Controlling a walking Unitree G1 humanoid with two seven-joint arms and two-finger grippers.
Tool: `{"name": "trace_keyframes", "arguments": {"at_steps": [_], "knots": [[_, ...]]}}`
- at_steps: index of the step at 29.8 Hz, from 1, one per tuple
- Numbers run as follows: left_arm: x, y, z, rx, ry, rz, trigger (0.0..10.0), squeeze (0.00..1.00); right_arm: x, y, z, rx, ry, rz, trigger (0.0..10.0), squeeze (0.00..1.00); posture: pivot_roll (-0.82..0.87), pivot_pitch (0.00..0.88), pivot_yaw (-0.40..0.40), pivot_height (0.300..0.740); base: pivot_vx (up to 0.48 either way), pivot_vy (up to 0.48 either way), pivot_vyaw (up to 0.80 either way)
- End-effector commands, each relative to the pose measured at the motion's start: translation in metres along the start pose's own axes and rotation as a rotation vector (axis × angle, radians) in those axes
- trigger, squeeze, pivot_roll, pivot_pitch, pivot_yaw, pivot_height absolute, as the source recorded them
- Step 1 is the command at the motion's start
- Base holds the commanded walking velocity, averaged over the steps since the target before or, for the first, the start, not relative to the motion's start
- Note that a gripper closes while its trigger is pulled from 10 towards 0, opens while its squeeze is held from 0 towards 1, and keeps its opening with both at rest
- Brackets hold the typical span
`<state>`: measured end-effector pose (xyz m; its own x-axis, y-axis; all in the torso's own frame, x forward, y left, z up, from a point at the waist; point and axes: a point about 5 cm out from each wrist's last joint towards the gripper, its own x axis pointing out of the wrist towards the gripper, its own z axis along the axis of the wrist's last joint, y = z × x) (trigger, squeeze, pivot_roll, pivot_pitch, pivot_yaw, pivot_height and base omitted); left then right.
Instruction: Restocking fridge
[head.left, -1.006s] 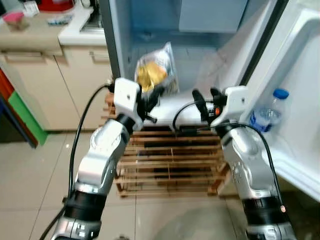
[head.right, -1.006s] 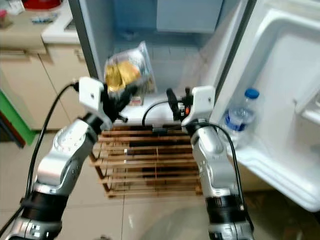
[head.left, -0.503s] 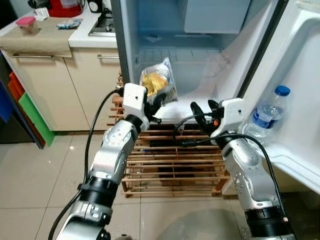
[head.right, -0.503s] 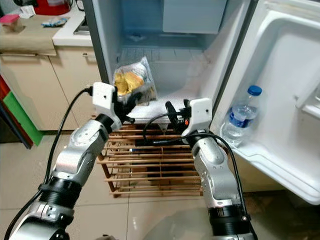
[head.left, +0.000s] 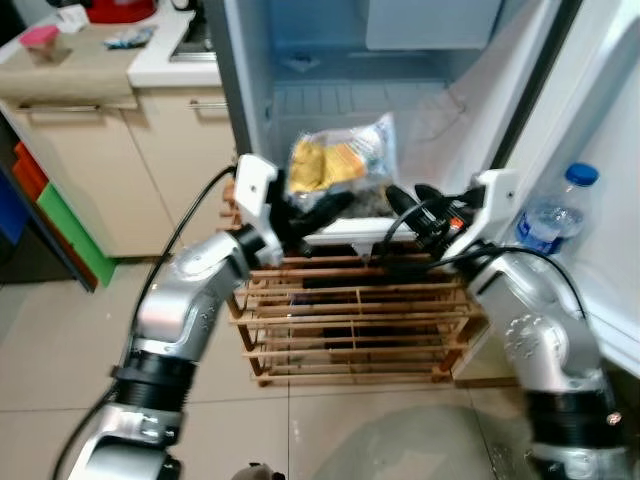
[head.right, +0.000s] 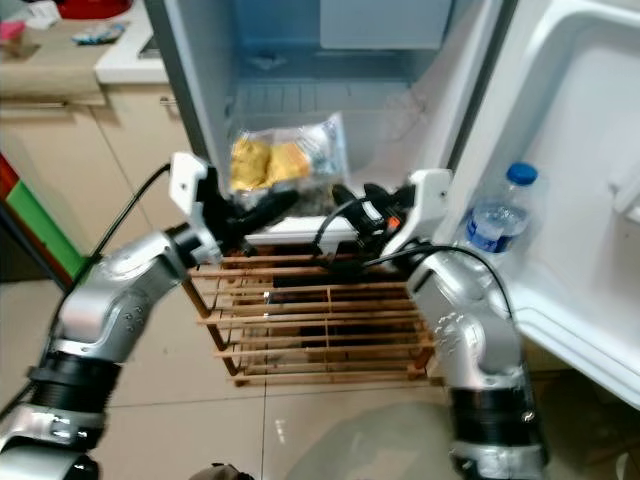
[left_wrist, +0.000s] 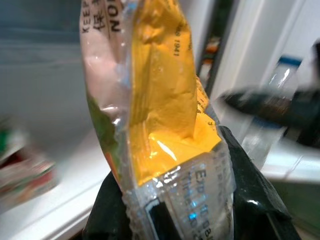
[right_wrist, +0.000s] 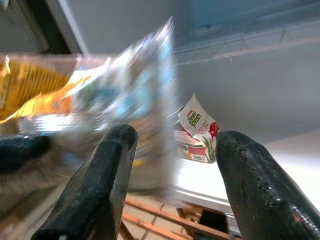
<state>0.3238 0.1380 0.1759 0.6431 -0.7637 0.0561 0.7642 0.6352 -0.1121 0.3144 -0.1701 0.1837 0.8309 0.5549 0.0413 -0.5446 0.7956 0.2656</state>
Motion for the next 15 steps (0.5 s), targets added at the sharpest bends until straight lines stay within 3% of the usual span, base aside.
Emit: {"name": "trace_keyframes", "arguments": {"at_steps": [1,2,10,15], "knots": [[-0.005,0.008,0.021,0.048,-0.053,-0.026,10.0,0.0,-0.005,-0.006,0.011,0.011,-0.009,0.047,10.0,0.56,-0.1,0.0,0.006,0.74,0.0,0.0,0.0],[-0.013,0.015,0.026,0.068,-0.035,-0.032,10.0,0.0,-0.011,-0.01,0.02,0.025,0.007,0.099,10.0,1.0,-0.09,0.0,0.004,0.74,0.0,0.0,0.0],[-0.024,0.019,0.034,0.097,0.004,-0.149,10.0,0.0,-0.018,-0.006,0.024,0.057,0.105,0.282,10.0,1.0,-0.09,0.0,0.001,0.74,0.0,0.0,0.0],[-0.019,0.016,0.035,0.086,0.016,-0.236,10.0,0.0,-0.007,0.003,0.012,0.064,0.166,0.355,10.0,1.0,-0.09,0.0,-0.005,0.74,0.0,0.0,0.0]]}}
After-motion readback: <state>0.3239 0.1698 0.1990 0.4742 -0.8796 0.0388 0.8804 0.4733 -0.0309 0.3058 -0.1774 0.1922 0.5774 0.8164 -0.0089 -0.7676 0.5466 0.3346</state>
